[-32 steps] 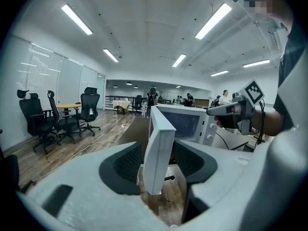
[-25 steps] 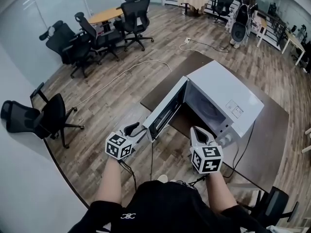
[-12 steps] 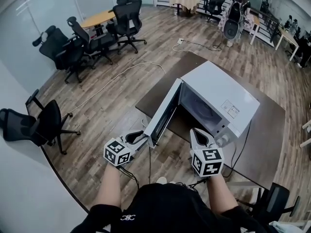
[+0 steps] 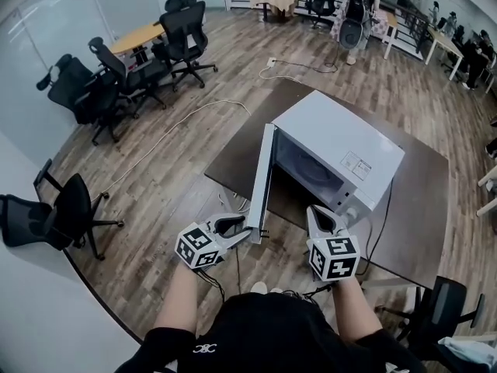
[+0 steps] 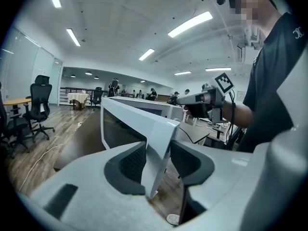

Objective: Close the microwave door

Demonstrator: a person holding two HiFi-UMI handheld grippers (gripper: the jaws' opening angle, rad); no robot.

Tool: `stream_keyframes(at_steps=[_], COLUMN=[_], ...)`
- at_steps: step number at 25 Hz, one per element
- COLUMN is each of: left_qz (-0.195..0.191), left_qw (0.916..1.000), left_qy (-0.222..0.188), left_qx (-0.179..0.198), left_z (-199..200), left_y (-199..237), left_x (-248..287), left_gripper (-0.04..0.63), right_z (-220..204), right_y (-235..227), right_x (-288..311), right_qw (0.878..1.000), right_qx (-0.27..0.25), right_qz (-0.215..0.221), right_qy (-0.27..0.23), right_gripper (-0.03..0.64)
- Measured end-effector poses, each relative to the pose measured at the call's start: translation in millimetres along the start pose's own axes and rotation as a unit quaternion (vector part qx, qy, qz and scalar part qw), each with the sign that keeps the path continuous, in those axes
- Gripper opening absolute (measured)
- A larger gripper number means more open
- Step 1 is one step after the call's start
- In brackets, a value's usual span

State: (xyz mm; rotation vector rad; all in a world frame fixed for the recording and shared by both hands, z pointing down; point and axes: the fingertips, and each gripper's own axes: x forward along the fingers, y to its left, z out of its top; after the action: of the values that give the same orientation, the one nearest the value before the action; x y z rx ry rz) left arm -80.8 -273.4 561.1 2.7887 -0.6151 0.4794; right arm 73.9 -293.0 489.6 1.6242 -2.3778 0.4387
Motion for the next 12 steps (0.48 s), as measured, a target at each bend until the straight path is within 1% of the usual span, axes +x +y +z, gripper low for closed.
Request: stream_keyframes(at_steps=[7,12], left_qz=[-0.057,-0.077], left_qw=[0.9978,0.9951], left_qy=[0.018,0.030], left_qx=[0.029,0.053], left_z=[11,18], left_y=[-30,-47], left_x=[40,71], left_gripper=[0.178,0.181], right_z=[-3,-7], right_y=[-27,-50], right_x=[-19,-35], right_qw=[0.999,0.998], right_qx=[0.017,0.029], right_qz=[-0.036,-0.063], right_qy=[-0.002,-0.007], right_gripper=[0.009,0.009])
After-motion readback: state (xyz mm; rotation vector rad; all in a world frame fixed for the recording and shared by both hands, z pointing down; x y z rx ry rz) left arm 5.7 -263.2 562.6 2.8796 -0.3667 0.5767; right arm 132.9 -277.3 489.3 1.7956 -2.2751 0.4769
